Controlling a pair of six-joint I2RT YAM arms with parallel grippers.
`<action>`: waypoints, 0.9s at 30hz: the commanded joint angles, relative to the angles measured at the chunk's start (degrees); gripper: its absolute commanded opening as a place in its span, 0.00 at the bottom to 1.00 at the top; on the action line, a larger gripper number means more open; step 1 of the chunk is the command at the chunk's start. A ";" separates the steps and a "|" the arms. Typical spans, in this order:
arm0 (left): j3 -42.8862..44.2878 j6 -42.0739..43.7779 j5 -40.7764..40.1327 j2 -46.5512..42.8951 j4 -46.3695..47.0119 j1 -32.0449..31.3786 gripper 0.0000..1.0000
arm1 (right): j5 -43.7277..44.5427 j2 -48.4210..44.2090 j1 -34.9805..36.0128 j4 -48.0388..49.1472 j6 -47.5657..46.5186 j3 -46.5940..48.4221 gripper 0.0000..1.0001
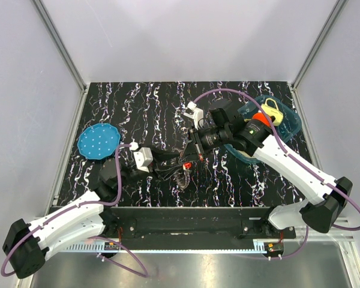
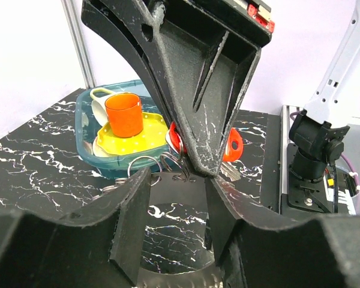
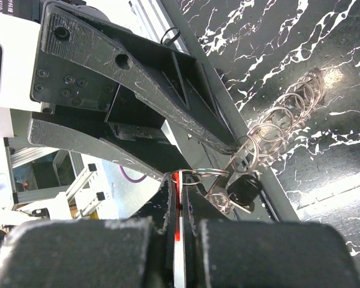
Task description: Remove the keys from the keyring
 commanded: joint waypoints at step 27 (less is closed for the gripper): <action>-0.66 3.02 -9.19 -4.88 -0.09 -0.78 0.00 | 3.23 -4.12 -1.42 -2.86 -4.84 -2.04 0.00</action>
